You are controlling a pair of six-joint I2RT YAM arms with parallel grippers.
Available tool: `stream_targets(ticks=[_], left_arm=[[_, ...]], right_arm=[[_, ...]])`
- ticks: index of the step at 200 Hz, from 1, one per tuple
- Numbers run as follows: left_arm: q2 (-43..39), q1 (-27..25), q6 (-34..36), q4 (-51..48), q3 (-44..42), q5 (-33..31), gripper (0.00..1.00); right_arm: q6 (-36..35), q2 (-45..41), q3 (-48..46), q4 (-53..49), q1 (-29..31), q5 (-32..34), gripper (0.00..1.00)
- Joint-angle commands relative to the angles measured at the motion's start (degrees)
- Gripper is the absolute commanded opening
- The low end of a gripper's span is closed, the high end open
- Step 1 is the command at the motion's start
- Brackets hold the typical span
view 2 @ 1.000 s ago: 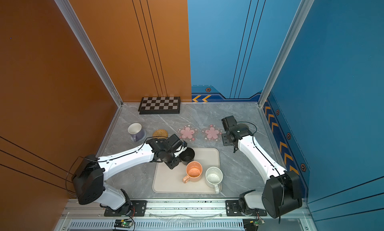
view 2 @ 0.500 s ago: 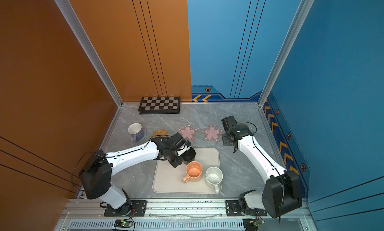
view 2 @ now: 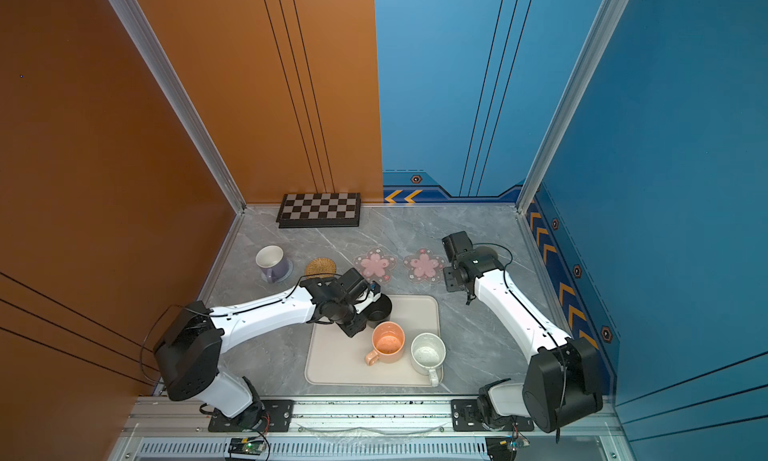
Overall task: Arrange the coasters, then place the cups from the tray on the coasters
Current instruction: 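Lift the black mug off the tray with left gripper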
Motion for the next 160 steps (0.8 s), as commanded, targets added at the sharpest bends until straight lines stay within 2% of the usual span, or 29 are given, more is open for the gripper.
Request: stream_targets(ticks=[1,93,133,149,160], left_arm=[[-1.19,-0.57,-1.25,1.54,-1.08,0.06,0.40],[-1.43,-1.31,-1.07,3.38,-3.39,-1.25,0.31],[-1.52,-1.95,-1.59,4.27,-4.19,-2.98,0.20],[-1.91,-1.96,-2.16,4.65,-4.59,-3.31,0.21],[-2.20,-1.96,-2.56,4.66,-4.44,-3.22,0.25]], right_arm=[[0.33,0.04,-0.25,-1.14,0.34,0.67,0.66],[0.44,0.99,0.69,-1.16,0.47,-0.01,0.66],[0.67,1.30,0.50,-1.16,0.56,-0.12,0.66],[0.57,1.11,0.17,-1.14,0.66,0.05,0.66],[0.48,0.91,-0.09,-1.14,0.63,0.12,0.66]])
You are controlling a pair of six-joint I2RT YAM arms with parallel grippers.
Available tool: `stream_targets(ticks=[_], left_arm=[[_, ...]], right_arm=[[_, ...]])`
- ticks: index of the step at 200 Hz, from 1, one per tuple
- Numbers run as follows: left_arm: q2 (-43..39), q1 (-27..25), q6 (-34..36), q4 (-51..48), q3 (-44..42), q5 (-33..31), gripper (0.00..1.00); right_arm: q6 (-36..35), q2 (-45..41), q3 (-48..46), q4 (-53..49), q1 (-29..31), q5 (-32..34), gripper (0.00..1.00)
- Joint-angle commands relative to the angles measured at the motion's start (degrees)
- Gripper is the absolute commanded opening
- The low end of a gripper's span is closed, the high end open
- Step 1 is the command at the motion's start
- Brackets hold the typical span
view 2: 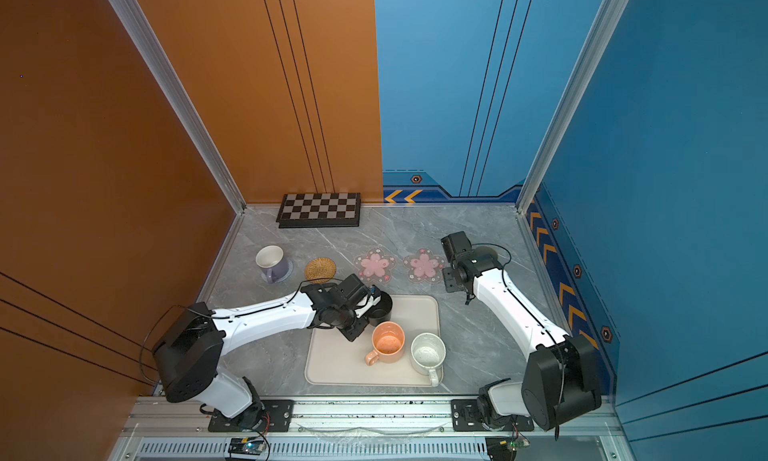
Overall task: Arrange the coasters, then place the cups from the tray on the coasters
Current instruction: 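Lift the black mug off the tray with left gripper, then carry the black mug with left gripper toward the rattan coaster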
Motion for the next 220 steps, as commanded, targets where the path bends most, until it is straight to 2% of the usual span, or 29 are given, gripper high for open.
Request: stream_targets(ticks=[1,41,104,160,184,202,220], left_arm=[[-1.66,-0.43,-1.45,0.55,-0.91,-1.43,0.26],[-3.50,-0.78,-2.26,1.27,-0.66,-1.11,0.33],[-1.39,-1.17,-2.64,1.88,0.39,-0.94,0.32],[0.07,-1.83,-3.44,3.16,1.02,-1.74,0.24],[-0.10,-1.86,-3.44,3.26,1.02,-2.32,0.17],[-0.38,-1.96,-3.43,3.15,0.79,-2.86,0.07],[-0.93,-1.98,-3.73,3.13,0.48,-3.56,0.06]], right_arm=[[0.37,0.17,-0.10,-1.14,0.43,0.11,0.66],[0.25,-0.36,-0.50,-1.11,0.44,0.35,0.66],[0.29,-0.81,-1.16,-1.11,0.37,0.42,0.66],[0.20,-0.96,-1.17,-1.13,0.42,0.51,0.66],[0.19,-0.92,-1.24,-1.15,0.33,0.49,0.66],[0.23,-0.97,-1.27,-1.16,0.42,0.46,0.66],[0.16,-0.94,-1.33,-1.15,0.37,0.41,0.66]])
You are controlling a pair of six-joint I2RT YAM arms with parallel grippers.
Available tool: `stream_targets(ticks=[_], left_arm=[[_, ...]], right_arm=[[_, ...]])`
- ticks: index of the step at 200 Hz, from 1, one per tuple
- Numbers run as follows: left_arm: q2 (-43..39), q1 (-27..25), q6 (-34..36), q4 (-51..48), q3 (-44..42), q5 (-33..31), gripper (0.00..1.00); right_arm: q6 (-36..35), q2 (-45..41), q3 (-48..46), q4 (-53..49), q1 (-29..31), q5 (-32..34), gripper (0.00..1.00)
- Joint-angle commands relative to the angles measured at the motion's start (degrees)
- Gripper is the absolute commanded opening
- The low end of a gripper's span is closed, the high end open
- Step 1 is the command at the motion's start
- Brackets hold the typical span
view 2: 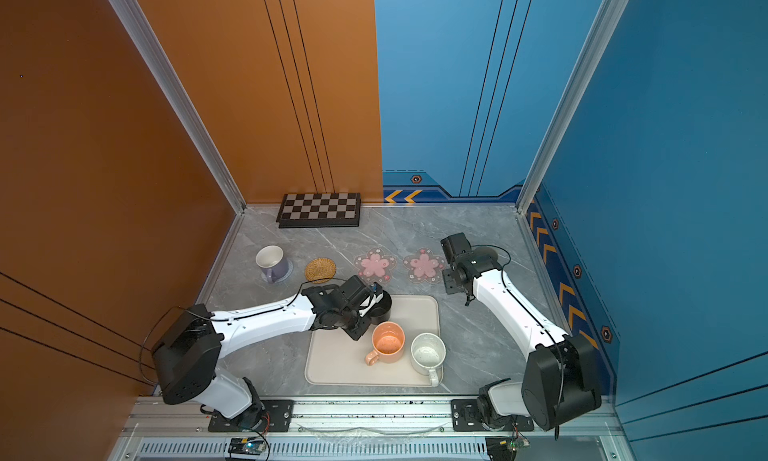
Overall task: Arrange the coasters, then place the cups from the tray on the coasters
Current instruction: 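Carry the black mug with left gripper toward the rattan coaster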
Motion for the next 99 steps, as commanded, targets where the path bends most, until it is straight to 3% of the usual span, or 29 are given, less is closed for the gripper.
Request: stream_targets(ticks=[1,45,99], left_arm=[[-0.45,-0.64,-0.76,0.06,0.65,-1.87,0.06],[-3.86,-0.57,-1.21,-0.39,0.26,-4.28,0.00],[-7.80,1.24,-2.19,-5.42,3.98,-9.89,0.00]], right_arm=[[0.18,-0.89,-0.54,-1.16,0.35,0.38,0.66],[-0.15,-1.14,-0.58,-1.16,0.35,0.56,0.67],[-0.21,-1.10,-0.06,-1.15,0.24,0.24,0.66]])
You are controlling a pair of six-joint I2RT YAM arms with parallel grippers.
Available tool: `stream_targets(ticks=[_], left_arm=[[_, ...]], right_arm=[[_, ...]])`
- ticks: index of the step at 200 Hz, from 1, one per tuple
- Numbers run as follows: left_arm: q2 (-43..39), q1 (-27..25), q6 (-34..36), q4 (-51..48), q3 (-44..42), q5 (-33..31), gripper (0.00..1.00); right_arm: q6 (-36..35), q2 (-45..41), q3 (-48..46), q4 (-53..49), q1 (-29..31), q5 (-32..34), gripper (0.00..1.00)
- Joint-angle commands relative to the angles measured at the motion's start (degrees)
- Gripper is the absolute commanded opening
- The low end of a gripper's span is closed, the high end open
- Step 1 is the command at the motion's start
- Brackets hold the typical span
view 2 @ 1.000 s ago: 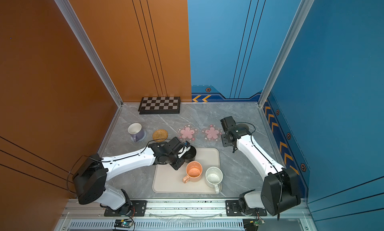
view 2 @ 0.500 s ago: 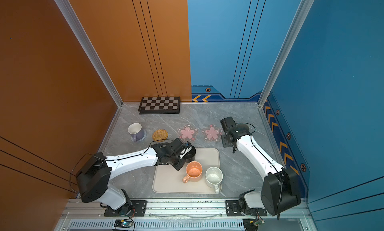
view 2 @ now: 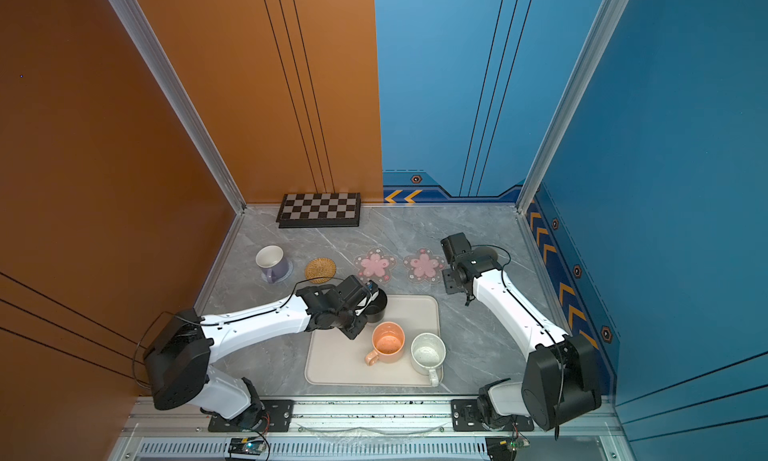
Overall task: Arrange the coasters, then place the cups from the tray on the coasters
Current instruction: 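Carry the black mug with left gripper toward the rattan coaster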
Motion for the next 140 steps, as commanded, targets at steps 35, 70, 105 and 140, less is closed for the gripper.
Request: stream_targets(ticks=[35,70,105,140], left_arm=[[-5.57,3.83,-1.41,-2.74,4.24,-5.51,0.00],[-6.08,8.39,-2.15,-2.91,3.72,-5.59,0.00],[-6.51,14.93,-3.12,-2.87,3.89,-5.62,0.00],[-5.61,19.85,-2.86,-2.88,4.87,-5.77,0.00]], right_arm=[[-0.26,-1.43,0.29,-1.14,0.26,0.14,0.67],[-0.23,-1.35,0.79,-1.14,0.25,-0.03,0.67],[-0.36,-1.28,0.64,-1.11,0.19,-0.08,0.67],[-0.53,-1.21,0.36,-1.15,0.10,0.10,0.67]])
